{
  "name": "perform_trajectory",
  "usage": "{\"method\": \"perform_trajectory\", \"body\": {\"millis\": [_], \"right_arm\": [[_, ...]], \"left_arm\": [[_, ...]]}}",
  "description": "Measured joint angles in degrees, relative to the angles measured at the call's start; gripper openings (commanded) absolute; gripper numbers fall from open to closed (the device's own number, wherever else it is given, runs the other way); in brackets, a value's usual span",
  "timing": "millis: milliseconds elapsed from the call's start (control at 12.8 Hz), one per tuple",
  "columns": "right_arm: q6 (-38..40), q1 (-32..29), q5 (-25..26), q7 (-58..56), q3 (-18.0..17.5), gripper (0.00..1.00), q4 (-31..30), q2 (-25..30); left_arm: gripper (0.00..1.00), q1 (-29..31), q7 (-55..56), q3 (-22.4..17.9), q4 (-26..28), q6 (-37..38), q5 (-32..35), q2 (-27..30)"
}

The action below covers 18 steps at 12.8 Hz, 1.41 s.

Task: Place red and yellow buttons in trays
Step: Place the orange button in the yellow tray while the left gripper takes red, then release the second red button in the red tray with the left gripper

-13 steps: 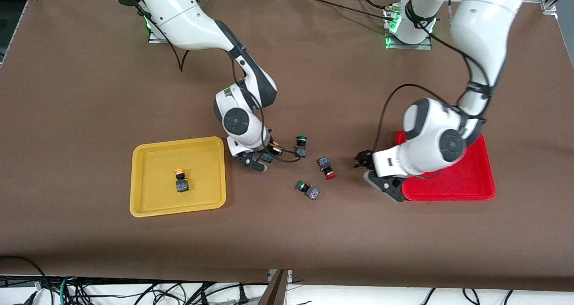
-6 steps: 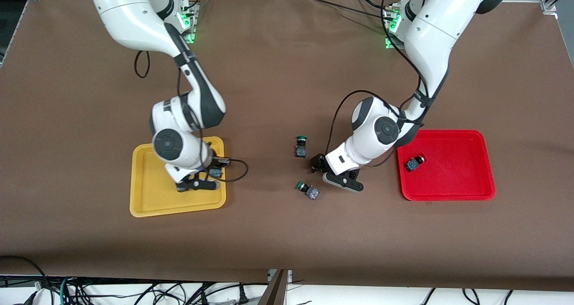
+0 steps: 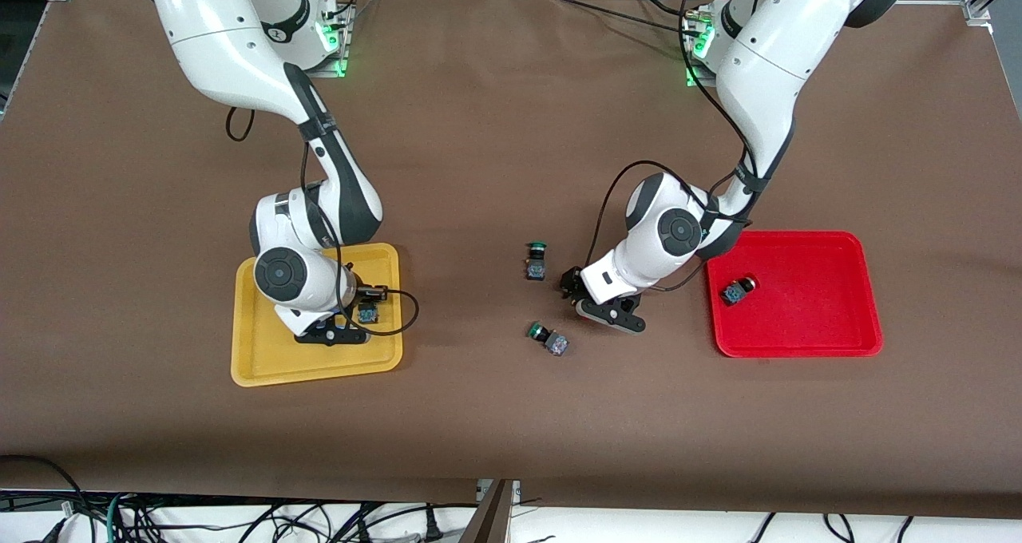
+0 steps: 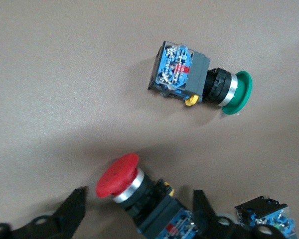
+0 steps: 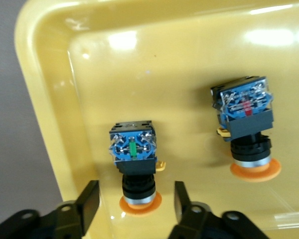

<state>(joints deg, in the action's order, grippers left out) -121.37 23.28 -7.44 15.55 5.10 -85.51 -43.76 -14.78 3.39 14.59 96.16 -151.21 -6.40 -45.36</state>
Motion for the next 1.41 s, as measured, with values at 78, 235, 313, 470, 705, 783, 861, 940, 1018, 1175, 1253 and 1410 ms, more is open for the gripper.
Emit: {"method": "perform_trajectory", "body": {"millis": [78,235,313,470,705,783,861,940,1018,1175,1253,1410], "right_arm": [[-0.2,0.0,0.0,-0.2,0.0,1.00,0.1,0.0],[-0.8,0.1,0.0,-0.4,0.6,1.00,0.6,1.4],[-0.8,0.0,0.0,-0.7,1.6,1.00,0.9,3.0],[1.6,-0.2,0.0,-1.5,3.3,1.00,1.2,7.7],[13.0,-0.4,0.5,-2.1,4.2,1.00,1.3,16.7],[16.4,-0.4,0.6,-3.2,4.7,1.00,1.0,19.9],[18.5,-0.4,0.7,-4.4,5.3,1.00,0.1,23.0],[19.6,-0.5,0.8,-5.4,5.8,1.00,-1.5,26.2],[20.1,-0.5,1.5,-6.0,6.0,1.00,-3.7,29.5],[21.0,-0.5,4.0,-6.9,6.1,1.00,-8.5,36.0],[22.0,-0.9,4.8,-7.0,5.8,1.00,-10.4,38.6],[23.1,-5.9,6.5,-8.3,1.2,1.00,-12.3,41.3]], "left_arm": [[0.19,0.0,0.0,0.0,0.0,0.0,0.0,0.0],[0.12,0.1,0.0,-0.1,0.0,-0.1,0.1,0.3],[0.12,0.2,0.0,-0.1,0.0,0.3,0.1,0.6],[0.12,1.6,-0.5,-0.3,-0.4,5.9,0.4,2.6],[0.14,9.0,-10.8,-0.4,-2.0,21.0,2.0,8.7],[0.16,12.4,-17.8,-0.4,-2.6,25.1,2.0,10.1],[0.16,15.3,-24.8,-0.5,-3.0,27.9,2.1,10.8],[0.16,18.0,-32.2,-0.7,-3.1,29.6,2.1,11.0],[0.16,20.6,-39.4,-0.8,-3.0,30.5,2.1,10.8],[0.30,26.0,-53.0,-1.2,-2.9,31.0,3.1,9.7],[0.38,28.2,-57.0,-1.2,-2.8,31.0,5.6,8.9],[0.56,31.1,-60.0,-1.2,-2.8,31.0,10.4,7.7]]}}
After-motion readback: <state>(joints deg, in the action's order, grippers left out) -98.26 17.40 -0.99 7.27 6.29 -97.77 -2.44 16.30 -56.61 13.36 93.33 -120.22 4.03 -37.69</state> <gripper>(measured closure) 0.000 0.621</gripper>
